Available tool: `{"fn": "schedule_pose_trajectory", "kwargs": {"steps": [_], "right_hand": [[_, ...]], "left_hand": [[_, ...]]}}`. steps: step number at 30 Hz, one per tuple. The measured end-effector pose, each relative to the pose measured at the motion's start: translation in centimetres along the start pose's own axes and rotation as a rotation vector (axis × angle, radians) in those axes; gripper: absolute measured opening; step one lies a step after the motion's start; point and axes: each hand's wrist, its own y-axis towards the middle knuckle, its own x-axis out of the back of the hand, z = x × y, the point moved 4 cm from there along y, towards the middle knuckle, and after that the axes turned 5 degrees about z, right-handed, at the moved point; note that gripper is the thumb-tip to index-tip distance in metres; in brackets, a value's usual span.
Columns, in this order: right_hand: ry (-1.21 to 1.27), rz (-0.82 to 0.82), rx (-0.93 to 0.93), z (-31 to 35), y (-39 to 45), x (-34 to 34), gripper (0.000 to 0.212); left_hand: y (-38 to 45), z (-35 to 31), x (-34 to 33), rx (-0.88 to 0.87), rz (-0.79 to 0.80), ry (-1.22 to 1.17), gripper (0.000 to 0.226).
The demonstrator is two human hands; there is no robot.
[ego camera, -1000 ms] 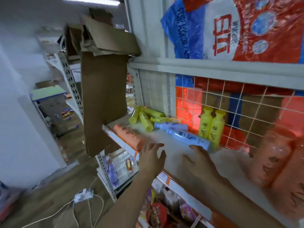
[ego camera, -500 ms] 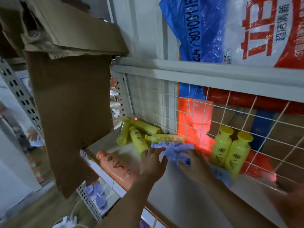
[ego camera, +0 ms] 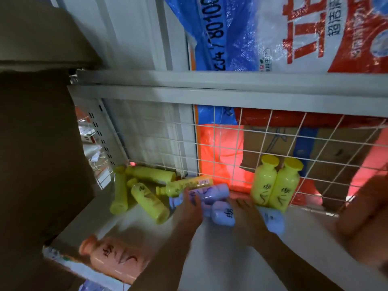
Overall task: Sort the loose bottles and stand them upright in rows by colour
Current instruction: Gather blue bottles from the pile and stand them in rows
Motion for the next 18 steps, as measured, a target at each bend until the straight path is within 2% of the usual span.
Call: {"fn": "schedule_pose_trajectory", "kwargs": {"steps": [2,4,7,9,13,15,18], "right_hand": [[-0.059,-0.029,-0.028,1.0,-1.0,0.6,0.088],[-0.110,-0.090,-0.041,1.7,-1.8,1.3,0.082],[-0.145,-0.161,-0.077,1.7,-2.6,1.5,0.070],[-0.195,-0.215,-0.080,1.7,-3.7,2.0,0.065],[-0.084,-0.276,-0.136,0.5,-6.1,2.2,0.060],[-0.092,-0.296,-0.181,0.1,-7.9,2.6,0.058],[-0.009,-0.268,-0.234,-1.0,-10.7,3.0,0.049]], "left_hand": [[0.5,0.5,-1.4,0.097,0.196,-0.070,0.052],[1.3,0.4,-1.8,0.147,0.142,-0.088,0.050],[1.6,0.0,-3.0,0.195,0.155,-0.188,0.044],[1.7,0.2,-3.2,0.306,0.148,-0.321,0.044],[0.7,-0.2,-2.7,0.456,0.020,-0.597,0.049],[0.0,-0.6,-2.5,0.422,-0.088,-0.645,0.047],[-2.0,-2.0,-2.1,0.350,-0.160,-0.669,0.046]]}}
